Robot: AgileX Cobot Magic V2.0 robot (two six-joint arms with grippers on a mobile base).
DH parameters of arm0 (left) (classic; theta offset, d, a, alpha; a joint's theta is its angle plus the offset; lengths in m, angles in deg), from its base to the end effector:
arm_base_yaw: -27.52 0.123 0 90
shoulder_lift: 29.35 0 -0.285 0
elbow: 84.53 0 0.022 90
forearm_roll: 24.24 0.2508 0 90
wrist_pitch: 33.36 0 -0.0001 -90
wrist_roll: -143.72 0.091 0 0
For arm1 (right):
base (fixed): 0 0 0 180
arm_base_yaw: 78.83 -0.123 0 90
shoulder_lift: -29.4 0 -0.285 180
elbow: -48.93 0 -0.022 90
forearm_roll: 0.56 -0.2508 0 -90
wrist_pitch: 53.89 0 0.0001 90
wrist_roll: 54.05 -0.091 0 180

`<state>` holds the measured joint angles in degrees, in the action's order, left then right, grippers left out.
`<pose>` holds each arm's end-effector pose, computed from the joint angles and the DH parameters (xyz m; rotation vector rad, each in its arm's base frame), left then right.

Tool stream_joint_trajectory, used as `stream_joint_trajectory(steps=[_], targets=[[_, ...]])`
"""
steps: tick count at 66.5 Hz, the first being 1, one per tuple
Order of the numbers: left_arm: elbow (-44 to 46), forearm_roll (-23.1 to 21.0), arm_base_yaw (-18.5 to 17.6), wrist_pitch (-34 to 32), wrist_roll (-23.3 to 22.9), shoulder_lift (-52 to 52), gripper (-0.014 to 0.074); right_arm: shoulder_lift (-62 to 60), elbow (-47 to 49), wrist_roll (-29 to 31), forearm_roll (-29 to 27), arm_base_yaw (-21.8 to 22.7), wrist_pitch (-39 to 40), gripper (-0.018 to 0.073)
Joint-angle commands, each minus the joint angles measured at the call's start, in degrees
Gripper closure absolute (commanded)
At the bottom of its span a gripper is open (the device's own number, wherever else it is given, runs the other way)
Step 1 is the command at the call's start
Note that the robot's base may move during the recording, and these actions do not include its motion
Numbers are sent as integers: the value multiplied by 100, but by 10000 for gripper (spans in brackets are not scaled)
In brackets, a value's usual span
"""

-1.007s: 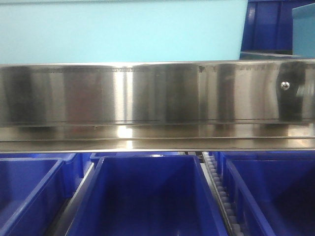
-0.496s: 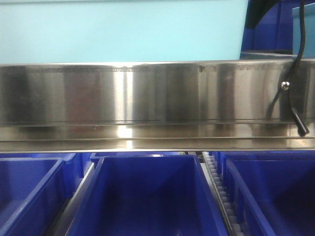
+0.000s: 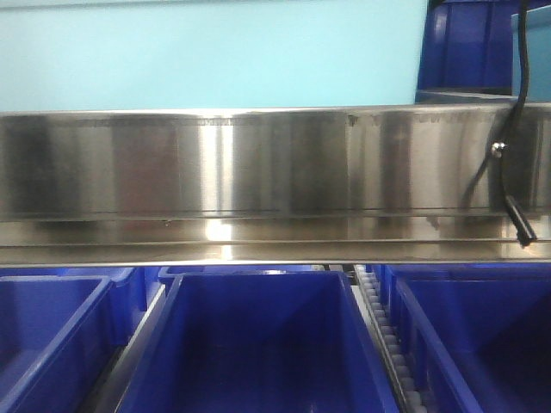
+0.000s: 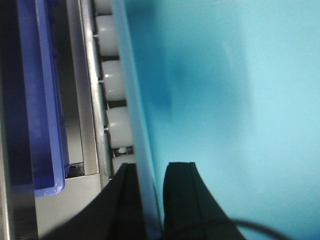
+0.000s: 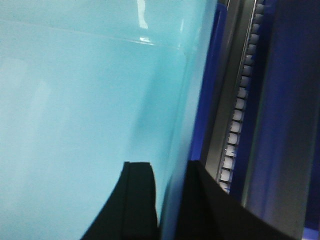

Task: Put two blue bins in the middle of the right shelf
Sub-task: 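Close both grippers on the light blue bin walls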

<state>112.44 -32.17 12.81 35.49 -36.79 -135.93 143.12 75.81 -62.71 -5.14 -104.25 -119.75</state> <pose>0.3503 -0.1041 0.3360 0.3081 2.7588 -0.2609 0.3634 0.1800 0.3391 -0.3727 2.6683 0.2960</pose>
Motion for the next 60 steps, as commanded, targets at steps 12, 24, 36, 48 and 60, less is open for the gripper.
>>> stream_joint_trajectory(steps=[12,24,36,48,60], targets=[[97,-35,20,66,51,348,707,-298,34,57,190,22,-151,711],[413,-63,20,74,51,790,707,-733,38,57,273,22,-128,711],[1284,-75,-140,112,51,982,707,-1298,47,57,641,22,-138,711],[2017,-52,-502,112,6,982,707,-1706,297,-4,704,22,-129,711],[2117,59,-643,112,-8,982,707,-1799,771,-4,716,22,-152,711]])
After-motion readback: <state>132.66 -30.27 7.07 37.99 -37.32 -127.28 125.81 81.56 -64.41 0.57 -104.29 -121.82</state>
